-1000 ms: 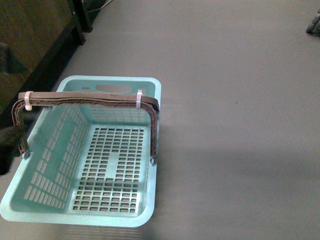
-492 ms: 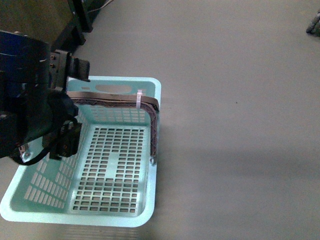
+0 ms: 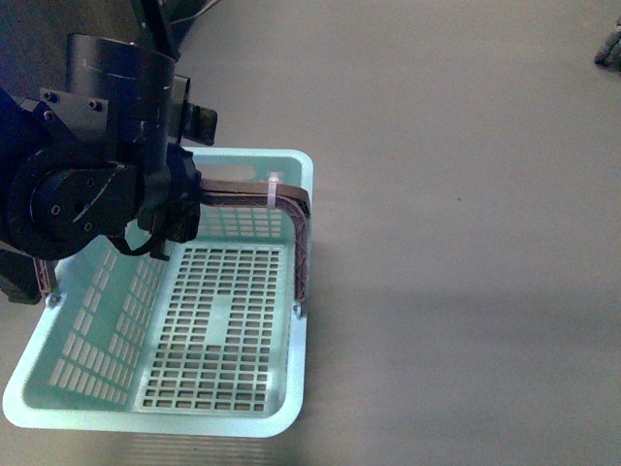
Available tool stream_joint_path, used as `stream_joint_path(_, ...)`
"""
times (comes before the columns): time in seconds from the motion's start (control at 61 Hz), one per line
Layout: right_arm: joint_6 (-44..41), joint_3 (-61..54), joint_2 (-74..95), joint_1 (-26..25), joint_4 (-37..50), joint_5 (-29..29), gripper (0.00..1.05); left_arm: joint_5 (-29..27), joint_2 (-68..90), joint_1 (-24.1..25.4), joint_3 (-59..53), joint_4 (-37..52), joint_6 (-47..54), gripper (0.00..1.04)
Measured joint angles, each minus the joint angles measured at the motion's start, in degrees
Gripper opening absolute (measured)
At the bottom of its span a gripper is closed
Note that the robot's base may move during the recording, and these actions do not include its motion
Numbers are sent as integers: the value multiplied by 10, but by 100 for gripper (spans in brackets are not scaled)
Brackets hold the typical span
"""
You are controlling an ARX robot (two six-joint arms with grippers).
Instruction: Pick mango and avocado into basket
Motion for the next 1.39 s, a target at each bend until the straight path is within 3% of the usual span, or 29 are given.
stream_joint_path(0.148,0,0,0,0,0,0,96,4,5,0,4,-1,-31,39)
stream_joint_path(0.23,0,0,0,0,0,0,96,6,5,-2,3,0,-32,31)
stream_joint_path(0.476,0,0,0,0,0,0,96,-7,-51,-10,-51,-19,-30,30)
stream_joint_path(0.656,0,0,0,0,0,0,96,-38,-226,-13,-150,-71,-25,29)
stream_joint_path(0.968,0,0,0,0,0,0,96,-82,-588,-26,-210,-282,-66,29)
stream_joint_path(1.394,0,0,0,0,0,0,96,-81,-598,-27,-211,-285,-77,29)
